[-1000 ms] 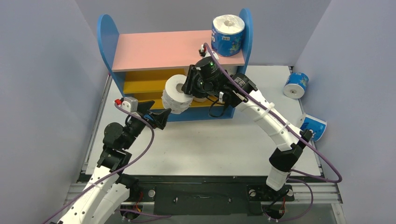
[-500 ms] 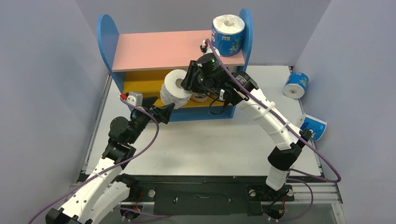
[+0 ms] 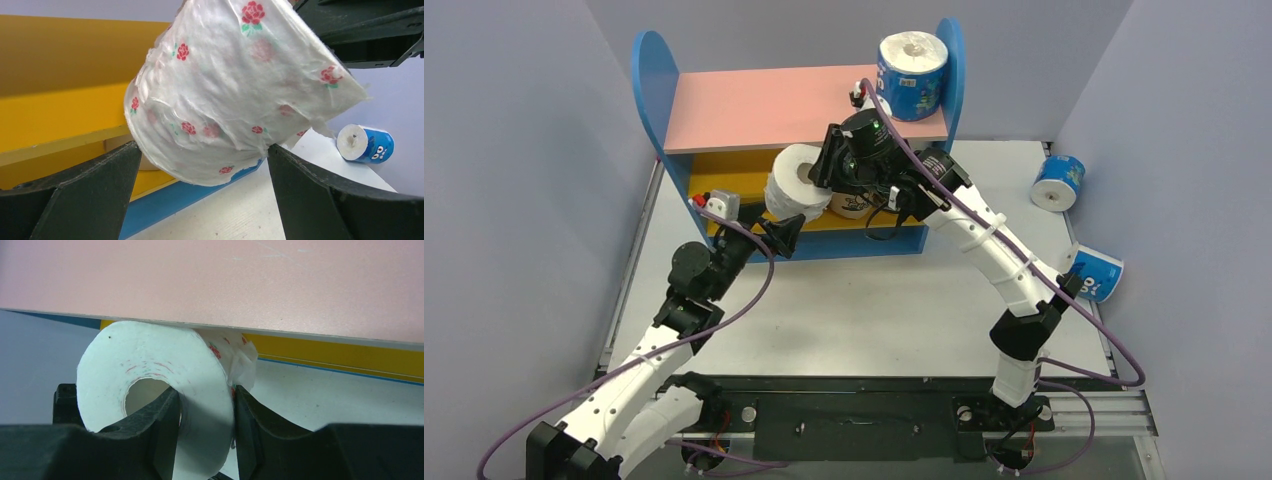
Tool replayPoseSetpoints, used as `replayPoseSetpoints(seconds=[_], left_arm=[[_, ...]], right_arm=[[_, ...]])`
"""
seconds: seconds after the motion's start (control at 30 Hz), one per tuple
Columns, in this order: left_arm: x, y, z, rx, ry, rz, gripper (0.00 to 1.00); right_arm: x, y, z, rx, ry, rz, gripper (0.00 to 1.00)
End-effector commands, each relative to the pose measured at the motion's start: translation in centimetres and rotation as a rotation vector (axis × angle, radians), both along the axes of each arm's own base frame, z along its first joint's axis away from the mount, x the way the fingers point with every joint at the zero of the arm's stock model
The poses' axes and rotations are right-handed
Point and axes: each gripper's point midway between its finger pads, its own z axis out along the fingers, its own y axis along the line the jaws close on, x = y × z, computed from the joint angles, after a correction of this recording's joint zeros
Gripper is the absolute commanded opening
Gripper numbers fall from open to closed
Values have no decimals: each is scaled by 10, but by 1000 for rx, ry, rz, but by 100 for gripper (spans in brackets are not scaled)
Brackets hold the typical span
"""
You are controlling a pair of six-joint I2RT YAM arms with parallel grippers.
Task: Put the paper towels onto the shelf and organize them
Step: Pick up the paper towel from the center of the board.
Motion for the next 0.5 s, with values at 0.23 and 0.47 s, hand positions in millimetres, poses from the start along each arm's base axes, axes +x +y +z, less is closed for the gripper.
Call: replayPoseSetpoints(seconds=[0.23,0.47], left_arm=[[9,-5,38,-60,-95,19,96],[12,-11,36,-78,-85,7,96]], right_arm=[[10,7,25,95,-43,3,50],[5,1,30,110,-49,2,63]])
